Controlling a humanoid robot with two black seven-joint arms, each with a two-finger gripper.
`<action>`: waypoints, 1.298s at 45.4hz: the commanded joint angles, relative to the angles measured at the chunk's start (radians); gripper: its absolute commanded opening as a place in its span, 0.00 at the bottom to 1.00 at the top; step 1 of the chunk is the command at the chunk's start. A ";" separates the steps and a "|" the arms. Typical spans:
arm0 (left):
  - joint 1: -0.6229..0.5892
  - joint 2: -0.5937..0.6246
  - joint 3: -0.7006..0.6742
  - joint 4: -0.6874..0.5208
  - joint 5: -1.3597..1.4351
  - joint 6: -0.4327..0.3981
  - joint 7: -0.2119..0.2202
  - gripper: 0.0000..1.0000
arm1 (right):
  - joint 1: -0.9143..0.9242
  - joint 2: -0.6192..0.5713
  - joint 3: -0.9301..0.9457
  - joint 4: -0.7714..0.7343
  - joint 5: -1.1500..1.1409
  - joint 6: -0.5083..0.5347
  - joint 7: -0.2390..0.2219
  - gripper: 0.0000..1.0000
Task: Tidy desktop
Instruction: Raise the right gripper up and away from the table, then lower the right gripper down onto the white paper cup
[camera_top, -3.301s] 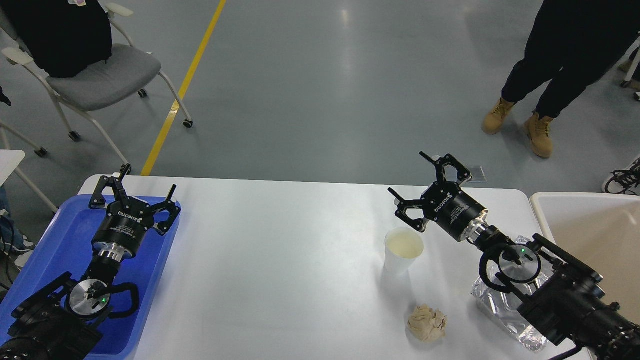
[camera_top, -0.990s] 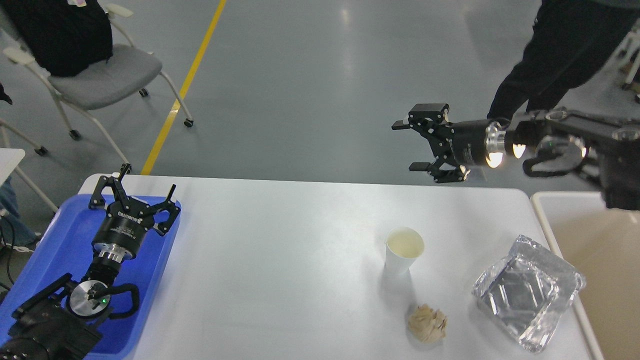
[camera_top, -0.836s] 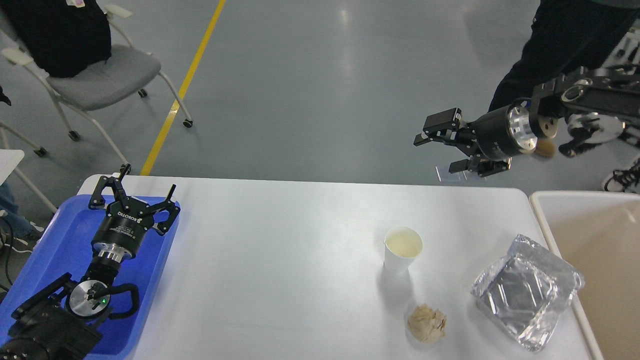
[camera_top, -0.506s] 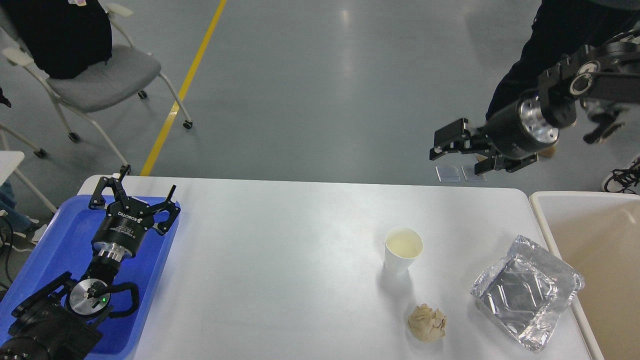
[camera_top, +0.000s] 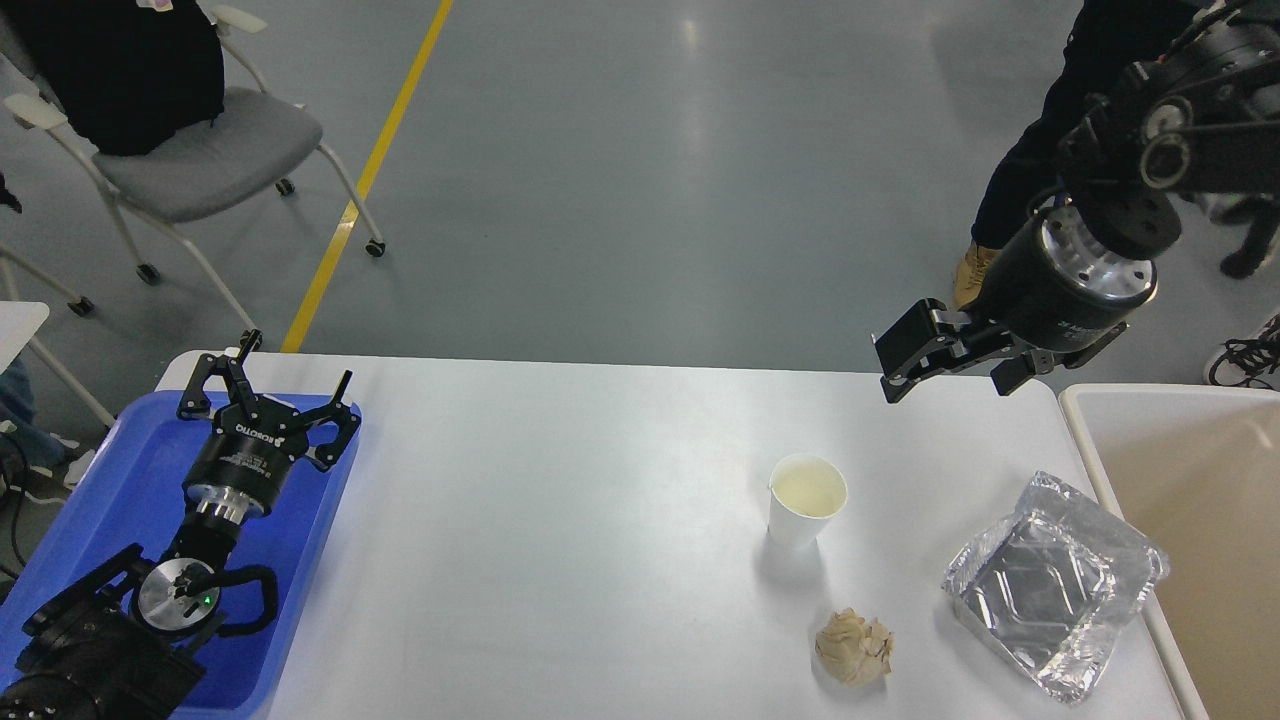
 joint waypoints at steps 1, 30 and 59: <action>-0.001 0.000 0.000 0.000 0.000 -0.001 0.000 0.99 | 0.103 0.067 -0.025 0.050 0.002 0.097 0.001 1.00; 0.000 0.000 0.000 0.000 0.000 -0.001 0.002 0.99 | 0.150 0.072 -0.019 0.013 -0.004 0.125 -0.011 1.00; 0.000 0.000 0.000 0.000 0.000 -0.001 0.002 0.99 | -0.095 0.075 0.007 -0.035 -0.125 -0.153 -0.089 1.00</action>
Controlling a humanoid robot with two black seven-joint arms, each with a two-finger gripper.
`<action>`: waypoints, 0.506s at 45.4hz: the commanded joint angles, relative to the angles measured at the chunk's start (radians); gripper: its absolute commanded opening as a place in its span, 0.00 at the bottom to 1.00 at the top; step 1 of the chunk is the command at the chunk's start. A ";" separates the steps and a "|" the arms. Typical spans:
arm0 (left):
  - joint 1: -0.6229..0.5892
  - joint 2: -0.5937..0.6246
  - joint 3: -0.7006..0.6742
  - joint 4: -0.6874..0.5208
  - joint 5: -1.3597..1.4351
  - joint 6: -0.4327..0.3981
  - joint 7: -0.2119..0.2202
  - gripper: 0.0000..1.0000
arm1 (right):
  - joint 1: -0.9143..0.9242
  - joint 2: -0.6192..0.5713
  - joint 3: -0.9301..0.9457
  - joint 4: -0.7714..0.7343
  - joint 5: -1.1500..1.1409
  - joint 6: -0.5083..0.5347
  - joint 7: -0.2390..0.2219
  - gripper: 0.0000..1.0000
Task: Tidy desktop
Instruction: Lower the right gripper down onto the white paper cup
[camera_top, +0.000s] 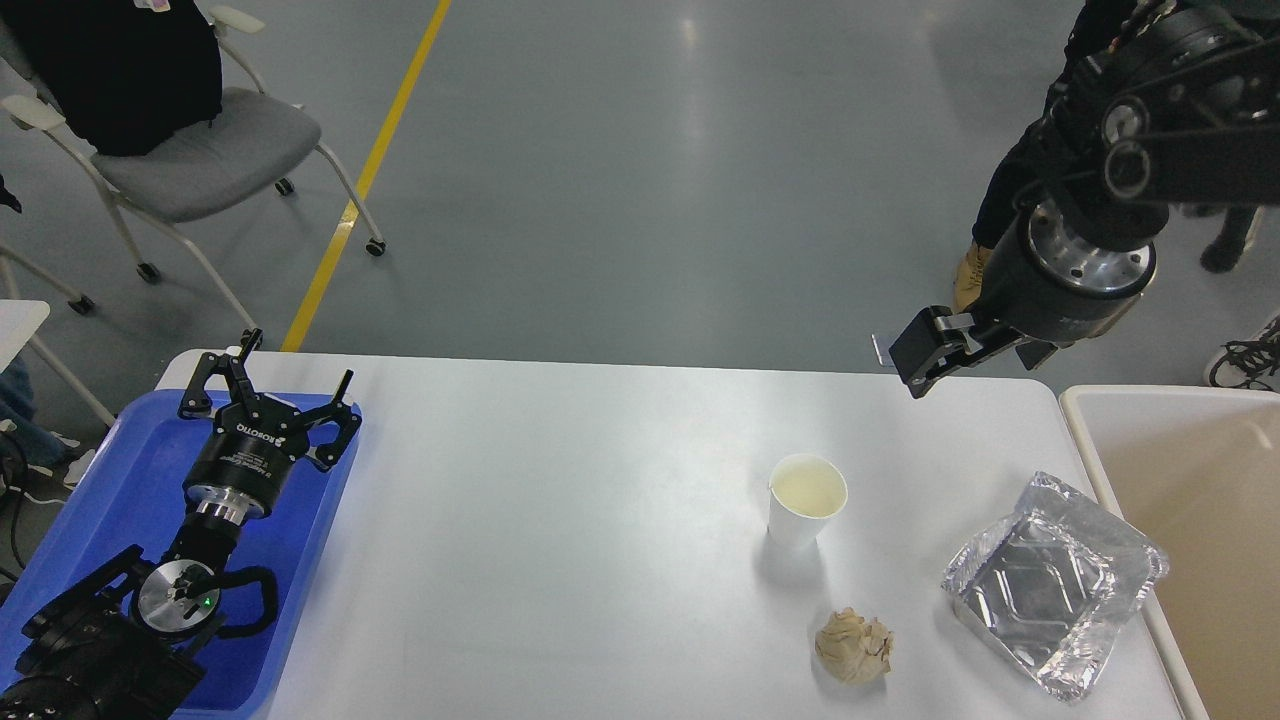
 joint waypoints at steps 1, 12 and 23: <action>0.000 0.000 0.000 0.000 0.000 0.000 0.000 0.99 | -0.135 0.007 0.026 -0.050 -0.044 -0.127 -0.016 1.00; -0.001 0.000 0.000 0.000 0.000 0.000 0.000 0.99 | -0.307 0.055 0.068 -0.219 -0.044 -0.161 -0.027 1.00; -0.001 0.000 0.000 0.000 0.000 0.000 0.000 0.99 | -0.441 0.106 0.112 -0.323 -0.031 -0.170 -0.040 1.00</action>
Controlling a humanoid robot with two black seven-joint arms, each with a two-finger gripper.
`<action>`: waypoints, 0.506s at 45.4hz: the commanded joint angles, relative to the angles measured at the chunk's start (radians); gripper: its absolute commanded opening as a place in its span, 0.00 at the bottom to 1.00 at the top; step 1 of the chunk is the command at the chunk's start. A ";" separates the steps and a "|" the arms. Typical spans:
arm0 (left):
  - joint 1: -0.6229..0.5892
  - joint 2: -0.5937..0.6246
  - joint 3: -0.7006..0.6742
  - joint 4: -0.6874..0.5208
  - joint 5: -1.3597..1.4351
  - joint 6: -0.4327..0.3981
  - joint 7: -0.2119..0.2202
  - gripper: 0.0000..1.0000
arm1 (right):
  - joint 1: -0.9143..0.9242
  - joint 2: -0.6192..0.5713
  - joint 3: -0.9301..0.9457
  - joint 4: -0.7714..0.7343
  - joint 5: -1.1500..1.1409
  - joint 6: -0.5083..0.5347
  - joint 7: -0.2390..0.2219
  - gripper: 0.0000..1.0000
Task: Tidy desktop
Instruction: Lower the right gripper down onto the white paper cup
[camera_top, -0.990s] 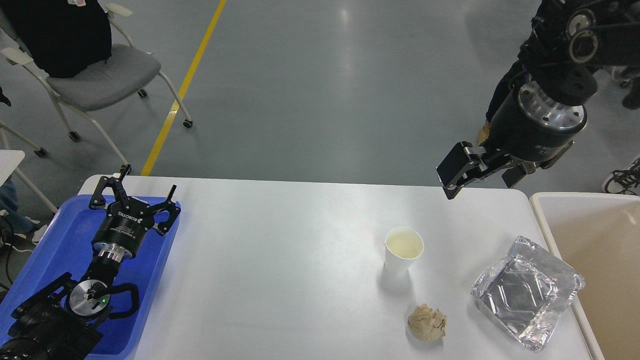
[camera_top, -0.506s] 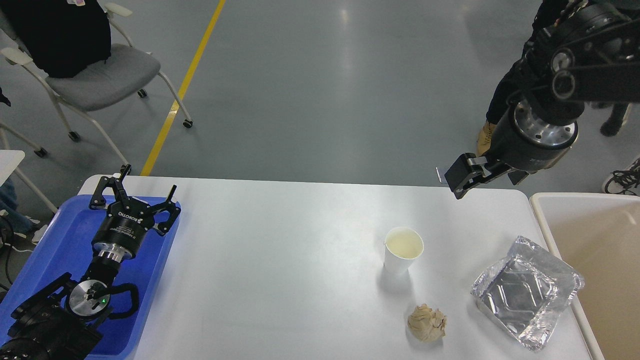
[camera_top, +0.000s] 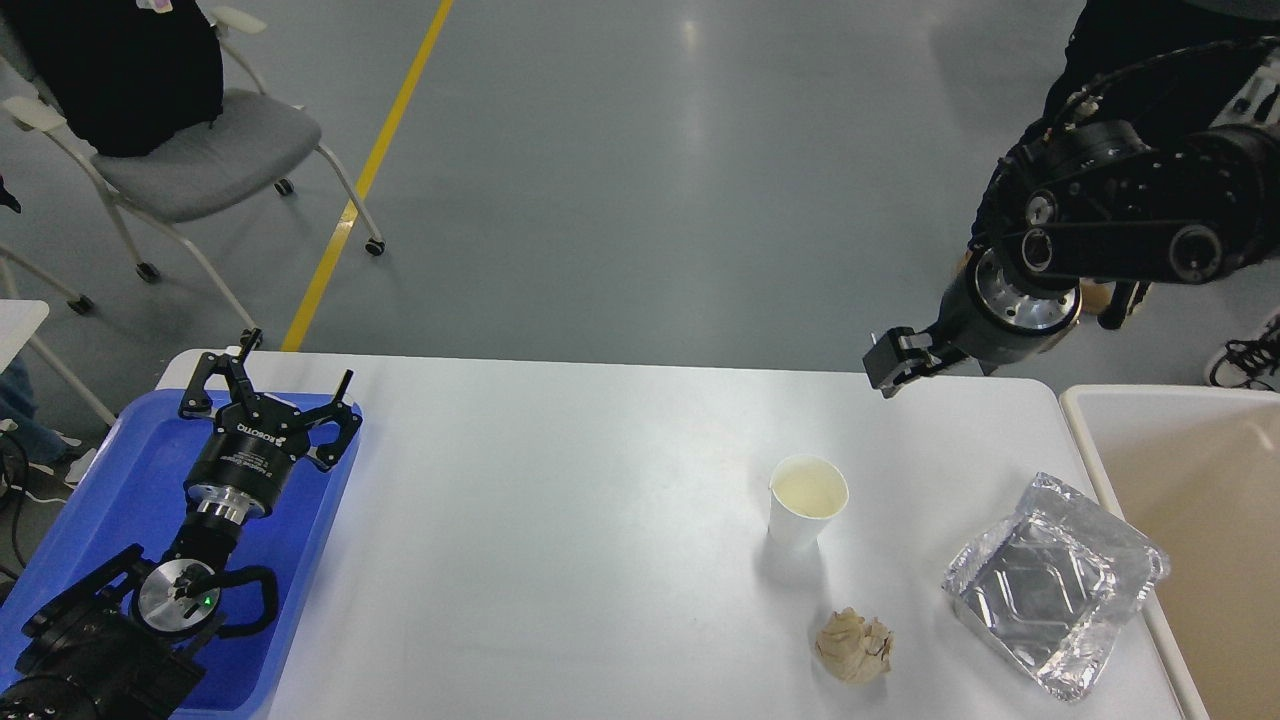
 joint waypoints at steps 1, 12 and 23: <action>-0.001 0.000 0.000 0.000 0.000 0.000 0.000 0.99 | -0.154 0.049 0.055 -0.110 0.003 -0.022 -0.014 1.00; 0.001 0.000 0.000 0.000 0.000 0.000 0.000 0.99 | -0.285 0.106 0.099 -0.183 0.003 -0.022 -0.014 1.00; 0.001 0.000 0.000 0.000 0.000 0.000 0.000 0.99 | -0.359 0.148 0.135 -0.240 0.001 -0.024 -0.015 1.00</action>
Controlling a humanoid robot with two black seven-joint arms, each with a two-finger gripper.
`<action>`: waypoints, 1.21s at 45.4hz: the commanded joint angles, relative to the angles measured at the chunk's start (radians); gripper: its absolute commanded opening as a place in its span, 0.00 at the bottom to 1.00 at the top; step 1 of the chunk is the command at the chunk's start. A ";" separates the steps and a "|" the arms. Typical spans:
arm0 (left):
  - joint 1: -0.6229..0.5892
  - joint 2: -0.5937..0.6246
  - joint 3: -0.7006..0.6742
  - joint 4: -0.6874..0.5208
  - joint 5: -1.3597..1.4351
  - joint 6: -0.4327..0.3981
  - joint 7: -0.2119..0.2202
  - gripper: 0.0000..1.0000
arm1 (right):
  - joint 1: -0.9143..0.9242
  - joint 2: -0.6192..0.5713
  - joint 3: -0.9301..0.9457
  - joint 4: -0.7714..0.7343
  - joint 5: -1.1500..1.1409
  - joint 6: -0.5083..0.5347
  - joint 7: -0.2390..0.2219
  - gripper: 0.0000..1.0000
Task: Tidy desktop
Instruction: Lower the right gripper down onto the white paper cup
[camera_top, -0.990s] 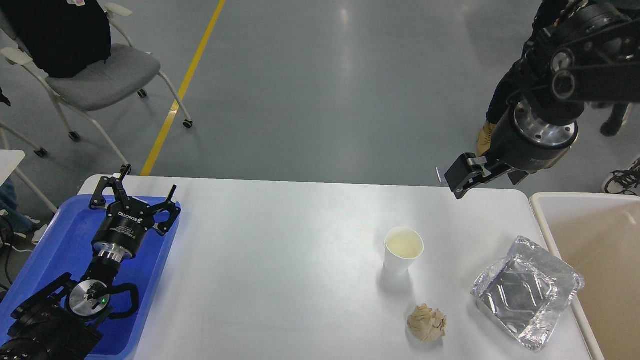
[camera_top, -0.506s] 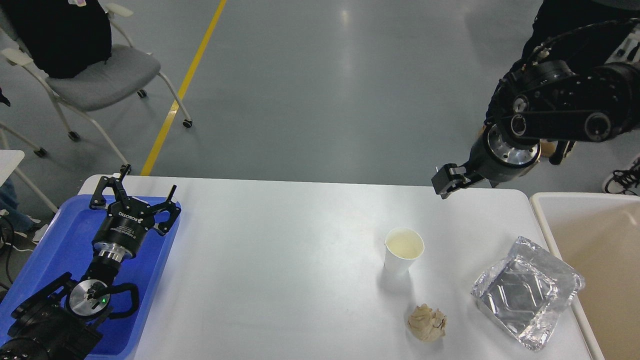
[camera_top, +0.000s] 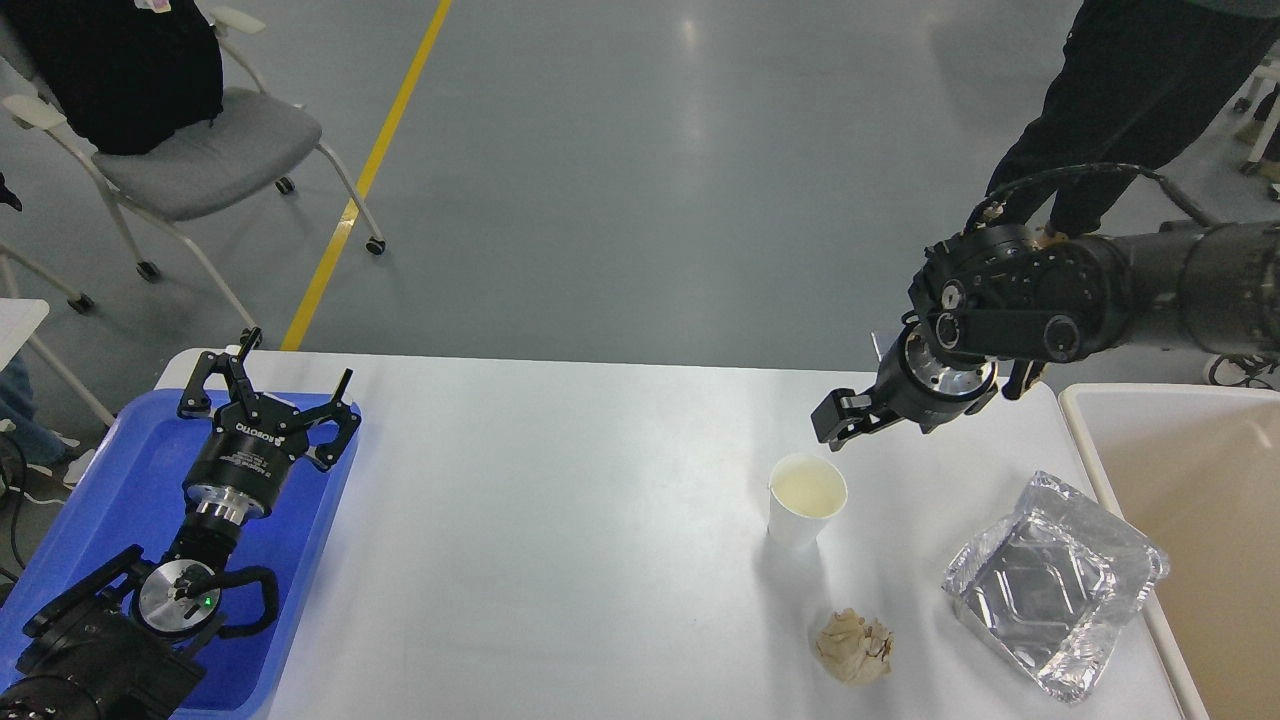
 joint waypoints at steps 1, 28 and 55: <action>-0.001 0.000 0.000 0.000 0.000 0.000 0.000 0.99 | -0.088 0.037 0.033 -0.060 -0.001 -0.004 -0.002 1.00; -0.001 0.000 0.000 0.000 0.000 0.000 0.000 0.99 | -0.209 0.048 0.078 -0.148 -0.021 -0.068 0.001 1.00; 0.001 0.000 0.000 0.000 0.000 0.000 0.000 0.99 | -0.294 0.083 0.099 -0.218 -0.058 -0.082 0.012 0.89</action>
